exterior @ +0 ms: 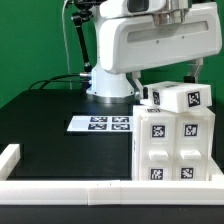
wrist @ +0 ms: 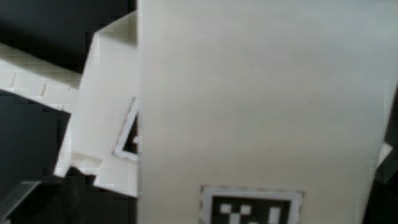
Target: Assemble cabinet
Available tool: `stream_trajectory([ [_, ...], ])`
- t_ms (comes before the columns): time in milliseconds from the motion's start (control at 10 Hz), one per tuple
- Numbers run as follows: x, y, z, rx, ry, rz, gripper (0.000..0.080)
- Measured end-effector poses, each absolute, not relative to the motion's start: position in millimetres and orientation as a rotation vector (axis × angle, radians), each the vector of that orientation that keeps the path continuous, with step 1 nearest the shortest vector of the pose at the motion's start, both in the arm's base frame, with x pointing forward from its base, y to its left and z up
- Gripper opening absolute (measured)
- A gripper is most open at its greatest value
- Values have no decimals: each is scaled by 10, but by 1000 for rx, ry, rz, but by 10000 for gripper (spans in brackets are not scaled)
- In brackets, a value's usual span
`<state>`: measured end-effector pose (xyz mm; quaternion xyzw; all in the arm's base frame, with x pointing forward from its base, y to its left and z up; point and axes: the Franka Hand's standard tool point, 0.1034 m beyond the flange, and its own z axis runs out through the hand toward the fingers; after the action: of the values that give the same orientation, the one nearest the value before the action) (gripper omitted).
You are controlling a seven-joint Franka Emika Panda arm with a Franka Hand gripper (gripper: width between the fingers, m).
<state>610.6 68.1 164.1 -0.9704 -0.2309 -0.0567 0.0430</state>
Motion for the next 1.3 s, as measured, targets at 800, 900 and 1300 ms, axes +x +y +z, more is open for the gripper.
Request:
stream_trajectory([
  [800,6036,748,1525,-2964,-636,-57,694],
  [900,6026,789,1518,-2963,-641,-51,559],
  [1300,6013,799,1521,-2968,-607,-34,553],
])
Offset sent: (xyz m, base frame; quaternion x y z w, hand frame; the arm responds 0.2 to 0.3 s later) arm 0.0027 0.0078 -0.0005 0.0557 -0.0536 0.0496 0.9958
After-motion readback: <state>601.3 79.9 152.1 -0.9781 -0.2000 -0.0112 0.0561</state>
